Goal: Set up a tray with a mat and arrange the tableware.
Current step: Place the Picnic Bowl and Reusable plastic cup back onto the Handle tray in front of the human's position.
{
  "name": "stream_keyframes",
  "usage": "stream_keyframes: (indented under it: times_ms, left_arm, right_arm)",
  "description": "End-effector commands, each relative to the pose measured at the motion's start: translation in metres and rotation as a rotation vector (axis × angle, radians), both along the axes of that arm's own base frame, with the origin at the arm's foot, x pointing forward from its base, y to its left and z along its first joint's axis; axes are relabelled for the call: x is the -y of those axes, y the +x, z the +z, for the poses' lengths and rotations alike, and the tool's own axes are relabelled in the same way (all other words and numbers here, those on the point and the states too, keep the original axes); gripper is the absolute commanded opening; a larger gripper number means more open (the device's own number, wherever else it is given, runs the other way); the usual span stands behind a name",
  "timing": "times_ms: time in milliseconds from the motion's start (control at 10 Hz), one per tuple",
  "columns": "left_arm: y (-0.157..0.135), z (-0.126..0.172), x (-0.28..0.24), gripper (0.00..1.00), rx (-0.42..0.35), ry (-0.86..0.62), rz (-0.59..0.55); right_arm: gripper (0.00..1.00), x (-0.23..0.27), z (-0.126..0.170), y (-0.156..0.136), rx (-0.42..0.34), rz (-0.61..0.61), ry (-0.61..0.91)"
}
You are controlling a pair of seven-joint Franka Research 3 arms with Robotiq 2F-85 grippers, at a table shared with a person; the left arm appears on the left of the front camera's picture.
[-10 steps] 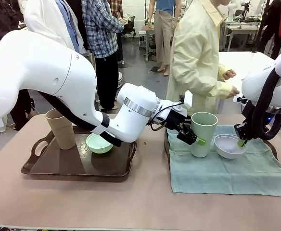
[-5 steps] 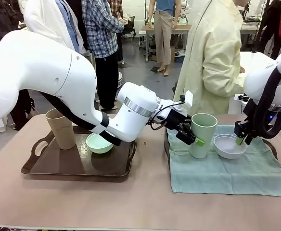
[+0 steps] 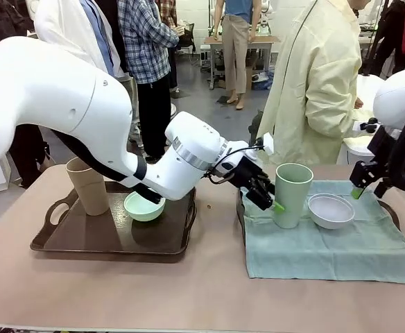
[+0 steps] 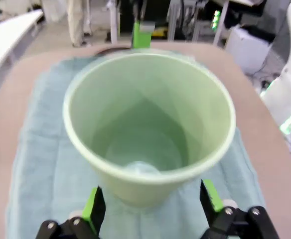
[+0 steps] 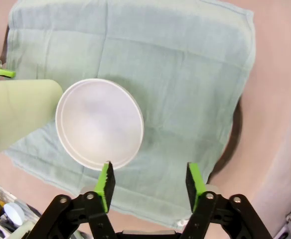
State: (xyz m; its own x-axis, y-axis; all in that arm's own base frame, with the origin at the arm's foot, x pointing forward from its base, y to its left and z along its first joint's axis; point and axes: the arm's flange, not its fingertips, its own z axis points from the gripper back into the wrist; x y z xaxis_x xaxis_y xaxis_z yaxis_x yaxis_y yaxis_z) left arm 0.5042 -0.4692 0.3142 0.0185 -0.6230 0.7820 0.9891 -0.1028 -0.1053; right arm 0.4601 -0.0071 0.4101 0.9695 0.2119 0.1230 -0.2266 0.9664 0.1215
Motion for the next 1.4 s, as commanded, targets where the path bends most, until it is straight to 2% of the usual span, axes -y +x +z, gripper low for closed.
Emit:
stream_keyframes:
  times_ms: [0,300,400,500,600,800,900,1100,1200,1300]
  left_arm:
    - [-0.017,0.026,-0.023,1.0,-0.034,0.201,0.033]
    - [-0.047,0.075,-0.062,1.0,-0.041,0.493,0.136]
    - [-0.056,0.094,-0.073,1.0,-0.042,0.577,0.212]
    - [-0.069,0.118,-0.081,1.0,-0.065,0.683,0.346]
    - [-0.075,0.138,-0.089,1.0,-0.09,0.745,0.538]
    - [-0.092,0.18,-0.116,1.0,-0.134,0.856,0.736]
    - [-0.105,0.201,-0.129,1.0,-0.15,0.886,0.852]
    - [-0.122,0.227,-0.145,1.0,-0.213,0.808,0.957]
    - [-0.129,0.237,-0.146,1.0,-0.206,0.759,0.956]
    - [-0.14,0.244,-0.14,1.0,-0.109,0.623,0.857]
  right_arm:
    - [0.88,0.006,0.008,-0.017,0.003,0.011,-0.012]
    - [0.88,0.007,0.039,-0.035,0.032,0.023,-0.049]
    - [0.88,0.003,0.05,-0.042,0.042,0.029,-0.075]
    - [0.88,-0.004,0.066,-0.053,0.059,0.042,-0.097]
    - [0.88,-0.008,0.082,-0.061,0.085,0.044,-0.096]
    - [0.88,-0.017,0.104,-0.073,0.126,0.054,-0.064]
    - [0.88,-0.021,0.107,-0.078,0.12,0.06,-0.056]
    - [0.88,-0.022,0.109,-0.077,0.099,0.039,-0.053]
    - [0.88,-0.021,0.109,-0.074,0.065,0.017,-0.057]
    - [0.88,-0.02,0.117,-0.076,0.122,0.072,-0.062]
